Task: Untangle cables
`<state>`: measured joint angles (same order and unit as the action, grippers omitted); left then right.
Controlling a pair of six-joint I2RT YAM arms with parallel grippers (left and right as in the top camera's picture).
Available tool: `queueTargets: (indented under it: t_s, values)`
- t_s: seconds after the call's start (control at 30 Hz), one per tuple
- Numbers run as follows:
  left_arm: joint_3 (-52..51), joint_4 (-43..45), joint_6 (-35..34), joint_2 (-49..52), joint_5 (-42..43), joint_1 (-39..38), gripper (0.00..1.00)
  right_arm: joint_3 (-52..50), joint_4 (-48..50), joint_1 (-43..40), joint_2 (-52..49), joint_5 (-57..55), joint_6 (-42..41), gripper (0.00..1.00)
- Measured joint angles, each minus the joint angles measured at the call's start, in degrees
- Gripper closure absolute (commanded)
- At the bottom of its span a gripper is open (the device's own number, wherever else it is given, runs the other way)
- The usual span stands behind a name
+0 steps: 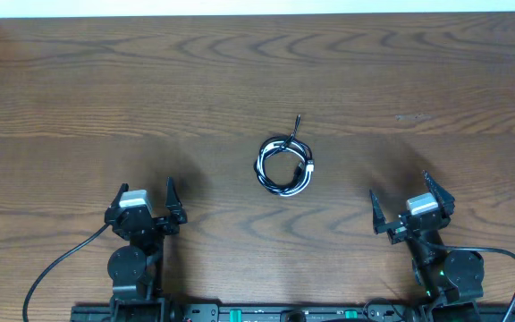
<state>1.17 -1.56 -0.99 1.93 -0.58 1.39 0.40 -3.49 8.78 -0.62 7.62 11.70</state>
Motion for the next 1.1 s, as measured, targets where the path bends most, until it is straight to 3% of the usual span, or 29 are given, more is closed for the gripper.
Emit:
queueTargets:
  t_s: [1.1]
  values:
    - [1.8,-3.9,0.0,0.1,0.0,0.0,0.11,0.3,-0.4,0.0,0.0,1.6,-0.7,0.01]
